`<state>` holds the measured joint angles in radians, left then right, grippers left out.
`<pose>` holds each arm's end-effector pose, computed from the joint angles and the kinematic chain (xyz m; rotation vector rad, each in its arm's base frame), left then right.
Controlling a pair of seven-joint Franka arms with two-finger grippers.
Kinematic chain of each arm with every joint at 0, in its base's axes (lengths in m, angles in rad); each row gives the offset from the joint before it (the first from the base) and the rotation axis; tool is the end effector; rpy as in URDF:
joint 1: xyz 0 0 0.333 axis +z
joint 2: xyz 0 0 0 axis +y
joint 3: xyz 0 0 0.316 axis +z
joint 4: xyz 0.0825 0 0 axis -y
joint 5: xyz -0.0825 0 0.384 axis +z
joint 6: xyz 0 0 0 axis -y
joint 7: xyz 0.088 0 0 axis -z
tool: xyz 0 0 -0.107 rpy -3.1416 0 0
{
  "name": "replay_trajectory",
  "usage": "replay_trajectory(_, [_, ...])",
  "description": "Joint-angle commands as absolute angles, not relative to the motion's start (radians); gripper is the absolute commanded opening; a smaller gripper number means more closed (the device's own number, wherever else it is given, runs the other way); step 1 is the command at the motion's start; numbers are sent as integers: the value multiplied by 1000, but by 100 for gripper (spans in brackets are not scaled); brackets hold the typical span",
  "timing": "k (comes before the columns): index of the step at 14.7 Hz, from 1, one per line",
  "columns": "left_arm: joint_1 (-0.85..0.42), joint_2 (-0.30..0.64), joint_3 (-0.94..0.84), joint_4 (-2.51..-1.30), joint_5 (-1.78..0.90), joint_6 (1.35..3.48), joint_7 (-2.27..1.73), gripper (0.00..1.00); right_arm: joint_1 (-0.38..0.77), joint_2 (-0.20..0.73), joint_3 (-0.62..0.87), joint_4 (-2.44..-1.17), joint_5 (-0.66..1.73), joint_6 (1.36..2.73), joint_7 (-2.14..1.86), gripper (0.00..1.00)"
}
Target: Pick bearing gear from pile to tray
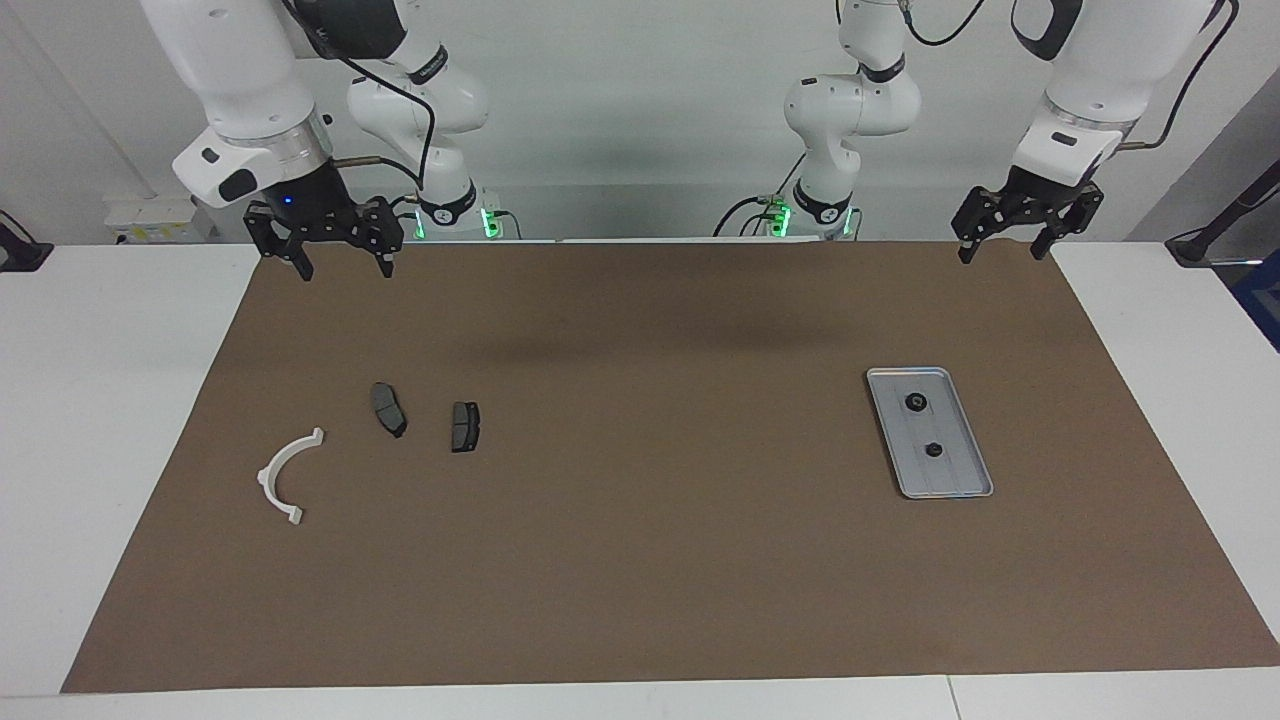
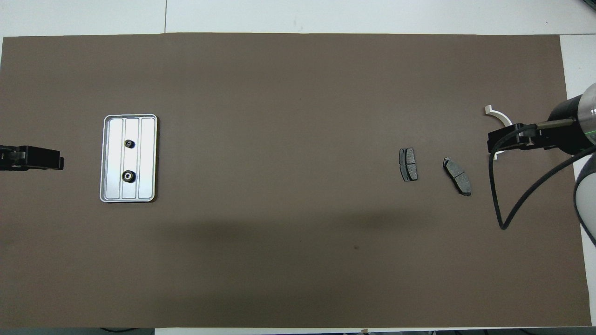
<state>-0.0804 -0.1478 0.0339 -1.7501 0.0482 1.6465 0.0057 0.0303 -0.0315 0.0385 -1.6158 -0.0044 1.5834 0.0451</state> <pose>0.5139 -0.0178 0.6251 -3.0974 0.0853 -0.0697 0.5442 0.0374 0.6217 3.1357 0.0372 -0.0009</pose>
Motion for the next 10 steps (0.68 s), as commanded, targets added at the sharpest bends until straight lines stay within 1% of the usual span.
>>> replay_trajectory(1, [-67,-106,28,-1683,34,1599,21,99,20,-49,41,-1637,25,1606,26,100])
replay_trajectory(3, [-49,-48,28,-1602,29,1537,21,99,20,-48,41,-1637,25,1606,26,100])
replay_trajectory(7, [-49,-55,26,-1629,31,1571,29,99,21,-49,43,-1634,25,1606,26,100])
replay_trajectory(10, [-48,-40,26,-1626,29,1571,28,99,21,-49,43,-1635,25,1606,26,100])
